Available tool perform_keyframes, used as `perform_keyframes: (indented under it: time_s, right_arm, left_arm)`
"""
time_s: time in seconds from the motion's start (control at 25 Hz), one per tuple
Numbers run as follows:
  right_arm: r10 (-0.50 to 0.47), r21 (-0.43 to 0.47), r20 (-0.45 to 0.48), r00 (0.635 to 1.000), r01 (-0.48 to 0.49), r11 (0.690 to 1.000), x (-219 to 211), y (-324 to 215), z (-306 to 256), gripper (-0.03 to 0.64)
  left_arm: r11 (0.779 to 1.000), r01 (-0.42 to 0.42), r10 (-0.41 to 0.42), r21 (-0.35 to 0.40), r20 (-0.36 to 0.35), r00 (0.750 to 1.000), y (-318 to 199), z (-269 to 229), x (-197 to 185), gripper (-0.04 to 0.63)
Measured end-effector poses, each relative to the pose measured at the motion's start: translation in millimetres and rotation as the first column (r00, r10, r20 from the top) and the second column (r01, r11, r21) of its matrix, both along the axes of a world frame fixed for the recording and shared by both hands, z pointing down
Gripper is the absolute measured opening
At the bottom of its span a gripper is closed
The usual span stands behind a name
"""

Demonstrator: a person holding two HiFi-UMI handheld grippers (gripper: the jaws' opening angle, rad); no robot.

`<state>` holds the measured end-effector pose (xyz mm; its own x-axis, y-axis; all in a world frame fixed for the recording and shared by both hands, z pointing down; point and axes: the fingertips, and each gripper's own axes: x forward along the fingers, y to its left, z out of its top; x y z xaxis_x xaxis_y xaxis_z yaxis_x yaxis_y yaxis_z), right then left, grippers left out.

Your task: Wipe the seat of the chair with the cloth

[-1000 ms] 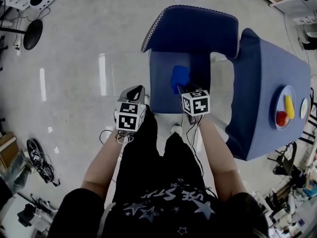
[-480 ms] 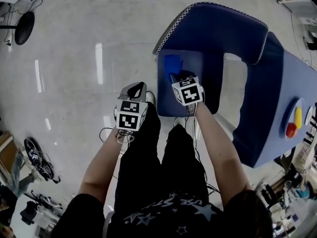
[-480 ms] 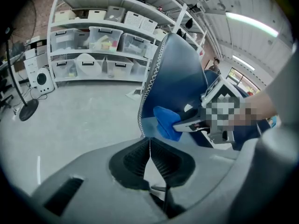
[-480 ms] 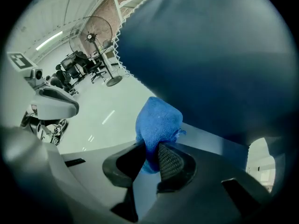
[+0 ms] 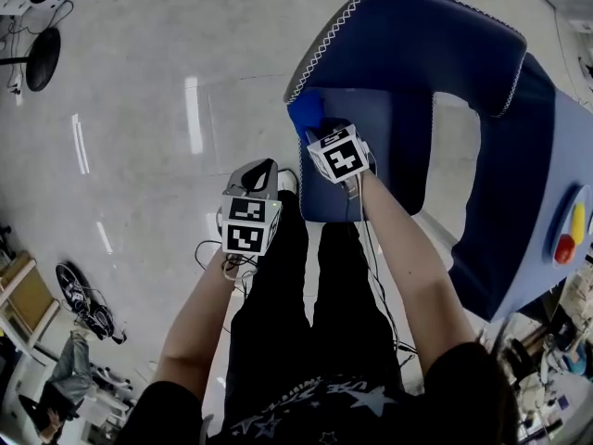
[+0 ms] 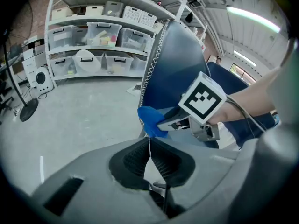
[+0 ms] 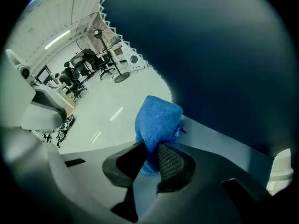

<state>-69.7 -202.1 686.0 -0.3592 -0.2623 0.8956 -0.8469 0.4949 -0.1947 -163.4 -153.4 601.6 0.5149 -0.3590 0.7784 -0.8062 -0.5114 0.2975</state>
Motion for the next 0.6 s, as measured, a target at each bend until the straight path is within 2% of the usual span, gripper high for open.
perform_keyframes:
  time_s: [0.24,0.6]
  right_arm:
    - [0.072,-0.005,0.013,0.997,-0.072,0.997,20,-5,9,0.066]
    - [0.106,-0.012,0.015,0.994,-0.106,0.994,69,2,13,0.066]
  left_arm:
    - [1.0,-0.018,0.019,-0.022,0.006,1.0,14,2,23,0.021]
    - [0.997,-0.067,0.068,-0.045,0.011,0.998,20,13,66,0.021]
